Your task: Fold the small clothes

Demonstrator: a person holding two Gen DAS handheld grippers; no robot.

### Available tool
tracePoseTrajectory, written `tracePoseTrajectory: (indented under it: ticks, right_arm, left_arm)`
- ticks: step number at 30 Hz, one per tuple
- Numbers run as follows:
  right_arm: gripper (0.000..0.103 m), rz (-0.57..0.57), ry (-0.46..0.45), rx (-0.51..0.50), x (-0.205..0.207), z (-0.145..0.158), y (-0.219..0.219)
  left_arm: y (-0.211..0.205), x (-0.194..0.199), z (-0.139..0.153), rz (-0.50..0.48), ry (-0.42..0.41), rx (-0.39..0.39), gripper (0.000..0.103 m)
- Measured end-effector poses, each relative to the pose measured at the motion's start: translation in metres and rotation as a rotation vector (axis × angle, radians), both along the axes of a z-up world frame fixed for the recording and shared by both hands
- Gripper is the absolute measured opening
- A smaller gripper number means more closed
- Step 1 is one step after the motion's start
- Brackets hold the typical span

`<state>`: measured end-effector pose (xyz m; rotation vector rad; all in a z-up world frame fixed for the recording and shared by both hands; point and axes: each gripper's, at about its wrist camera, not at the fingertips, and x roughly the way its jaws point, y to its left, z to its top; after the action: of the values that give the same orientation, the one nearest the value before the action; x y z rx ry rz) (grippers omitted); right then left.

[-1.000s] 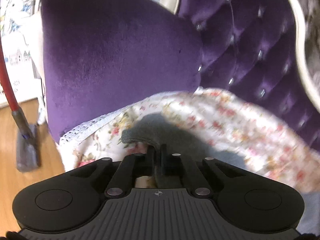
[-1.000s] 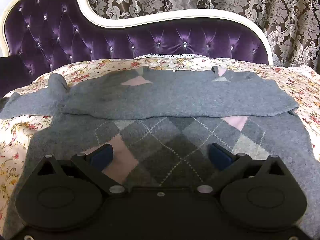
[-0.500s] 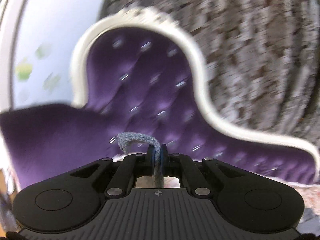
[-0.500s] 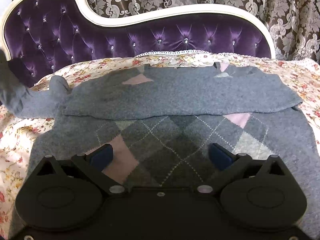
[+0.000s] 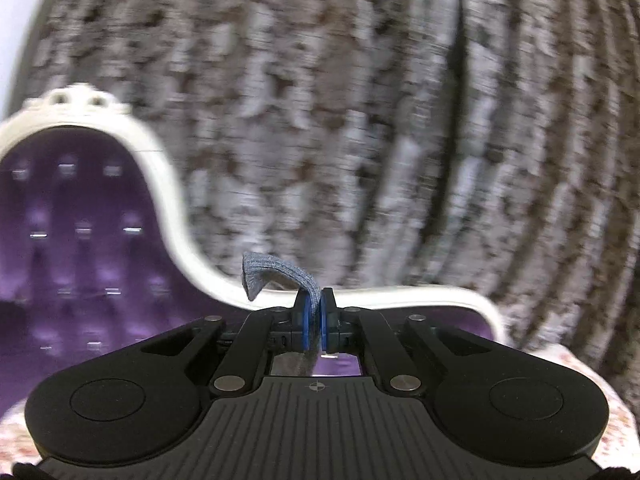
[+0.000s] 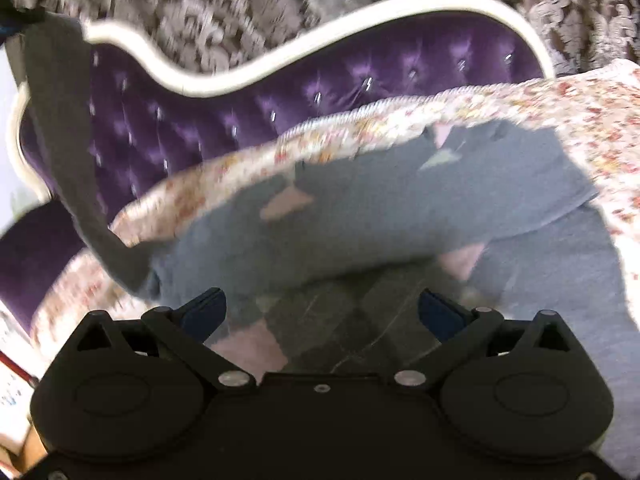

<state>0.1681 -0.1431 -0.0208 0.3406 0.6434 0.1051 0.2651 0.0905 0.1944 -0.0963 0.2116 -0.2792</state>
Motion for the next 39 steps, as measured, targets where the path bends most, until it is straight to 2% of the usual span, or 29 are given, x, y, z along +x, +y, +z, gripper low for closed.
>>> tracePoseTrajectory:
  ticks: [3, 6, 13, 15, 16, 17, 19, 22, 24, 26, 29, 32, 37, 39]
  right_arm:
    - [0.102, -0.024, -0.039, -0.003, -0.014, 0.014, -0.017]
    - [0.102, -0.053, -0.062, -0.026, -0.026, 0.02, -0.03]
    - [0.102, -0.094, -0.029, -0.059, -0.037, 0.008, -0.054]
    - [0.102, -0.101, -0.01, -0.057, -0.04, 0.002, -0.06]
    - [0.102, -0.104, 0.001, -0.056, -0.04, -0.001, -0.062]
    - [0.102, -0.106, 0.008, -0.053, -0.042, -0.002, -0.064]
    - [0.102, -0.107, 0.02, -0.042, -0.043, -0.007, -0.068]
    - [0.102, -0.109, 0.026, -0.042, -0.042, -0.009, -0.069]
    - [0.102, -0.109, 0.024, -0.049, -0.043, -0.009, -0.068]
    - [0.102, -0.11, 0.016, -0.054, -0.042, -0.008, -0.068]
    - [0.102, -0.111, 0.01, -0.063, -0.036, -0.006, -0.071]
    - [0.102, -0.107, 0.007, -0.075, -0.027, -0.004, -0.074]
    - [0.102, -0.084, -0.034, -0.109, -0.011, -0.001, -0.079]
    - [0.095, -0.075, -0.05, -0.124, -0.004, 0.001, -0.082]
  left_arm:
    - [-0.043, 0.006, -0.013, -0.087, 0.016, 0.016, 0.005]
    - [-0.086, 0.014, -0.039, -0.163, 0.056, 0.022, 0.005]
    - [-0.17, 0.034, -0.125, -0.257, 0.203, 0.039, 0.007]
    - [-0.185, 0.036, -0.144, -0.275, 0.238, 0.049, 0.022]
    - [-0.19, 0.035, -0.152, -0.279, 0.256, 0.055, 0.041]
    - [-0.195, 0.034, -0.157, -0.287, 0.27, 0.058, 0.05]
    - [-0.2, 0.033, -0.16, -0.317, 0.282, 0.063, 0.051]
    - [-0.199, 0.024, -0.154, -0.346, 0.256, 0.083, 0.052]
    - [-0.195, 0.018, -0.147, -0.355, 0.216, 0.105, 0.058]
    - [-0.182, 0.01, -0.141, -0.329, 0.173, 0.117, 0.064]
    - [-0.156, 0.004, -0.142, -0.28, 0.158, 0.113, 0.066]
    - [-0.126, 0.003, -0.154, -0.194, 0.195, 0.141, 0.066]
    - [-0.075, 0.004, -0.197, 0.031, 0.296, 0.219, 0.066]
    - [-0.055, 0.005, -0.214, 0.117, 0.346, 0.231, 0.066]
